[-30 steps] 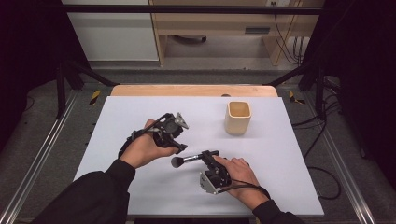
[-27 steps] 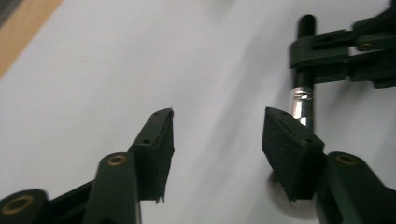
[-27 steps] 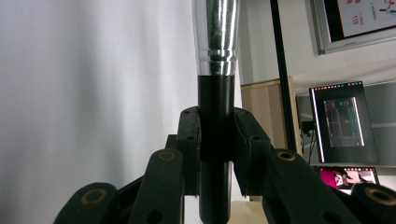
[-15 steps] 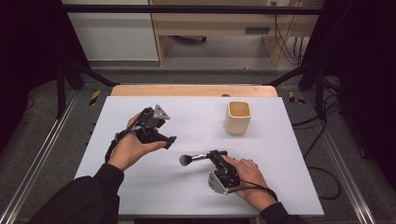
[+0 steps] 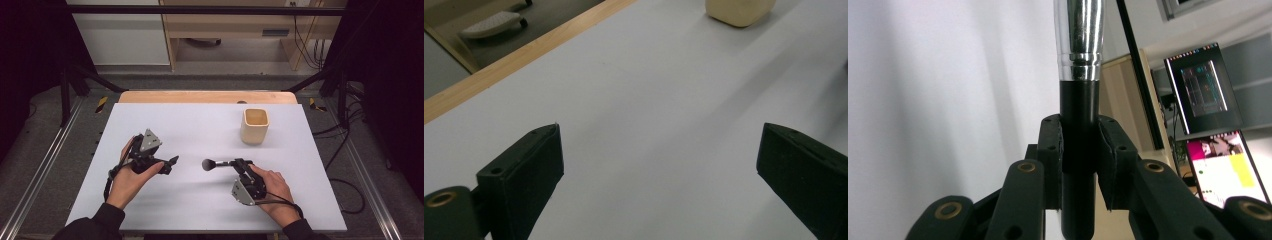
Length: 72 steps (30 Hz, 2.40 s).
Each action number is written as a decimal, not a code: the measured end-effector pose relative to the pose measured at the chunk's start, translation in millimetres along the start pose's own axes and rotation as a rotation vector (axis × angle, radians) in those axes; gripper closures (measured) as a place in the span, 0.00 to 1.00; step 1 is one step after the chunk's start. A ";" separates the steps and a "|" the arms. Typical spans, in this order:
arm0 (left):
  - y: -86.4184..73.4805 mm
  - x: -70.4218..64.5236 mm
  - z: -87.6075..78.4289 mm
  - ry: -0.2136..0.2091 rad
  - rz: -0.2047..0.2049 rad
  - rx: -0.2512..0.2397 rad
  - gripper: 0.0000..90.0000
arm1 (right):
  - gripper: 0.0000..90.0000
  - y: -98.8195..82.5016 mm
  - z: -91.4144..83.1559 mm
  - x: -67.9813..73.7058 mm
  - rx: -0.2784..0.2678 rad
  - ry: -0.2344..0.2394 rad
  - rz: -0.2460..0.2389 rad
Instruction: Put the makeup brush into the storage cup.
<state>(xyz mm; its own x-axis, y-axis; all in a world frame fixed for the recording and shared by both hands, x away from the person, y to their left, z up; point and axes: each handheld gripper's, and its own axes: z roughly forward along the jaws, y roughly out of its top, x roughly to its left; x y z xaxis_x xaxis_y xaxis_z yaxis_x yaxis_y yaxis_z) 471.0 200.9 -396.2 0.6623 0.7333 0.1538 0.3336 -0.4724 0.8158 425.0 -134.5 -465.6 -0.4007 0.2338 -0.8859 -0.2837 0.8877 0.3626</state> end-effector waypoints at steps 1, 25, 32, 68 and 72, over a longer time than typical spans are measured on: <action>-4.6 -1.3 -1.4 0.005 -0.004 -0.018 0.05 | 0.83 -1.0 -1.0 -1.7 0.002 -0.004 0.015; -67.0 -2.8 -13.4 0.062 -0.070 -0.265 0.05 | 0.83 -30.9 -8.9 -43.5 -0.019 -0.092 0.458; -76.7 -2.1 -12.3 0.052 -0.080 -0.299 0.04 | 0.83 -28.5 -5.2 -54.2 -0.055 -0.104 0.535; -94.9 2.8 -21.1 0.030 -0.119 -0.357 0.04 | 0.83 -31.7 29.0 -94.9 -0.138 -0.112 0.837; -95.1 1.6 -20.6 0.025 -0.114 -0.357 0.04 | 0.83 -32.4 30.3 -100.0 -0.142 -0.121 0.854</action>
<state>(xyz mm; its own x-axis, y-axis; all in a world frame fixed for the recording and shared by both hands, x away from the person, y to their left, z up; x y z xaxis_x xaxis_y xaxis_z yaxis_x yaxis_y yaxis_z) 426.6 257.1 -462.0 0.6165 0.7851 0.0603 0.1465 -0.1896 0.9709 500.7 -174.6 -397.6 -0.4324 0.8442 -0.3168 -0.0378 0.3340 0.9418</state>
